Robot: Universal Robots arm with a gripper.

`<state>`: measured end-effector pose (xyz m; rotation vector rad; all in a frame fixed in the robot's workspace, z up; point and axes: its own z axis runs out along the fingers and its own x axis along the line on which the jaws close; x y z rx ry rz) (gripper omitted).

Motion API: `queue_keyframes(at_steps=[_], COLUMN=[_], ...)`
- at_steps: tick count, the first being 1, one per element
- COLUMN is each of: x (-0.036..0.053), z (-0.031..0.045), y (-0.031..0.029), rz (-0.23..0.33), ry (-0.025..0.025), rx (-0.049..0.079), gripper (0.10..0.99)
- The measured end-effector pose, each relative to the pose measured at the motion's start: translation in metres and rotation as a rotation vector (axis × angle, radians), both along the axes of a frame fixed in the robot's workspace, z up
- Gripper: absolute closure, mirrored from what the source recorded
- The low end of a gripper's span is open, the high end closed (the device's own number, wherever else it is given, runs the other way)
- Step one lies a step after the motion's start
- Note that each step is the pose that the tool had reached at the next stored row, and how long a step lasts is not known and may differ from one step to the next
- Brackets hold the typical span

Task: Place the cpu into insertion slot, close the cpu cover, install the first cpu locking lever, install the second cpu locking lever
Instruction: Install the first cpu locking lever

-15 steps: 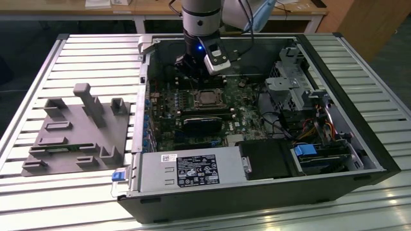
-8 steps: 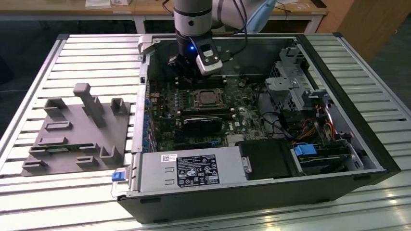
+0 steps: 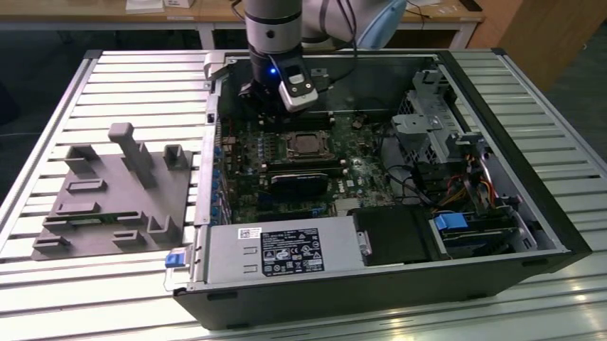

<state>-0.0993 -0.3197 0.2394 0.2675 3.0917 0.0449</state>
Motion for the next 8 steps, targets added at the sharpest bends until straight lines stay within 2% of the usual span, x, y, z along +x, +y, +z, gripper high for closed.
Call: queue_keyframes(at_steps=[5,8], x=[-0.0064,-0.0086], z=[0.0000,0.0001], y=[0.0000,0.0000], rz=[0.000,0.000], ry=[0.0001,-0.0004], rx=[0.002,0.023], gripper=[0.984,0.984])
